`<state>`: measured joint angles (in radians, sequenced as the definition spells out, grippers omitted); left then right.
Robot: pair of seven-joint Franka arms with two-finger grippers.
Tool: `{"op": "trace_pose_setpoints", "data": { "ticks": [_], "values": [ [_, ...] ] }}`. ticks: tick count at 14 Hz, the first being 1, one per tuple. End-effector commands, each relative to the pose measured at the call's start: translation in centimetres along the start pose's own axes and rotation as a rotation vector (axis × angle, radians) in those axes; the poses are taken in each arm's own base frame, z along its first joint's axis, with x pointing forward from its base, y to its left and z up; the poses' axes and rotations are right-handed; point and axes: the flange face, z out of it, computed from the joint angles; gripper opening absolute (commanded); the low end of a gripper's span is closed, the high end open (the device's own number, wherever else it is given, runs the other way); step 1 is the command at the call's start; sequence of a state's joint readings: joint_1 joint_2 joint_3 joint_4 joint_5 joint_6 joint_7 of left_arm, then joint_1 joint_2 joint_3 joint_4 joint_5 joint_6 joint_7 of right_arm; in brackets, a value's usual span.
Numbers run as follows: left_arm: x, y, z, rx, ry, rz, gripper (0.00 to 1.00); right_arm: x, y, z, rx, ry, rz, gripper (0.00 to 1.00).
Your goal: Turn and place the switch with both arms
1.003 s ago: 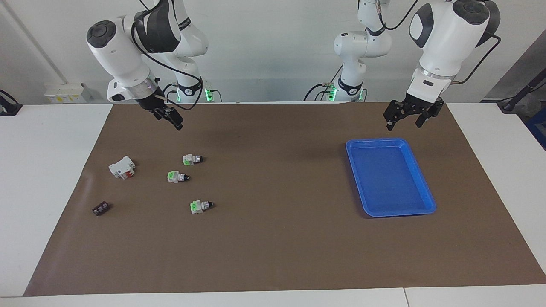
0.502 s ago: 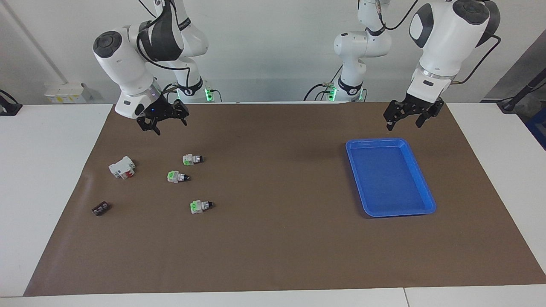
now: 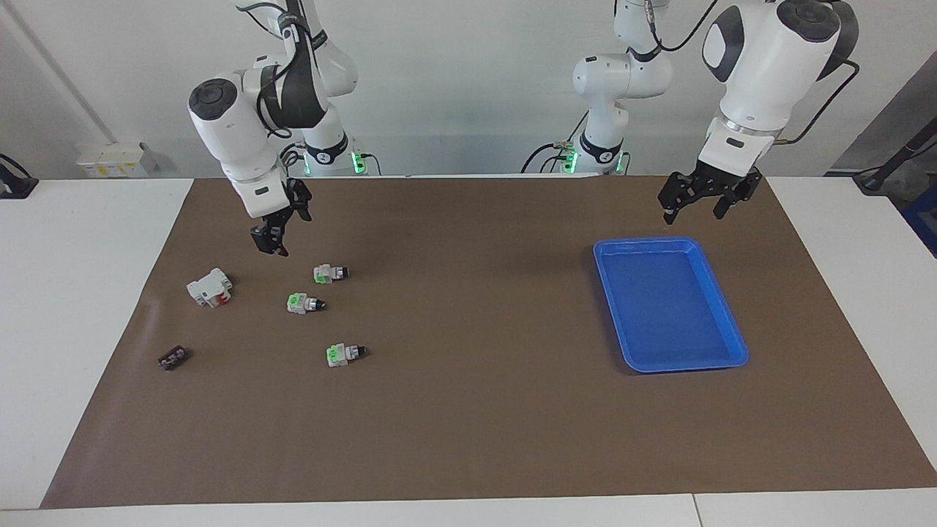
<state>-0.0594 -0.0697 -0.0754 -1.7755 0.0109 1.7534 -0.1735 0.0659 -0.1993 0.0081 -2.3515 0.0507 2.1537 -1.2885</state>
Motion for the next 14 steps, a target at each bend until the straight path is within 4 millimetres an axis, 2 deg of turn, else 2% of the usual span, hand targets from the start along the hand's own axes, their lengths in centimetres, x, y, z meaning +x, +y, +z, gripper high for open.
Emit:
{"op": "trace_pose_setpoints", "data": {
  "ticks": [1,5,8,12,14],
  "values": [
    [-0.9,-0.3,-0.3,-0.009,-0.002,0.003,1.0,0.9,-2.3,3.1,-0.051,-0.009,-0.195,1.0],
    [-0.9,-0.3,-0.2,-0.009,-0.003,0.003,1.0,0.5,-3.1,6.6,-0.085,-0.021,-0.279,1.0],
    [-0.9,-0.3,-0.2,-0.009,-0.003,0.003,1.0,0.7,-2.2,9.4,-0.112,-0.018,-0.319,1.0],
    [-0.9,-0.3,-0.3,-0.009,-0.002,0.003,1.0,1.2,-2.8,11.1,-0.121,-0.015,-0.337,0.99],
    [-0.9,-0.3,-0.3,-0.009,0.0,0.003,1.0,1.1,-2.9,12.2,-0.133,-0.013,-0.339,0.91]
  ]
}}
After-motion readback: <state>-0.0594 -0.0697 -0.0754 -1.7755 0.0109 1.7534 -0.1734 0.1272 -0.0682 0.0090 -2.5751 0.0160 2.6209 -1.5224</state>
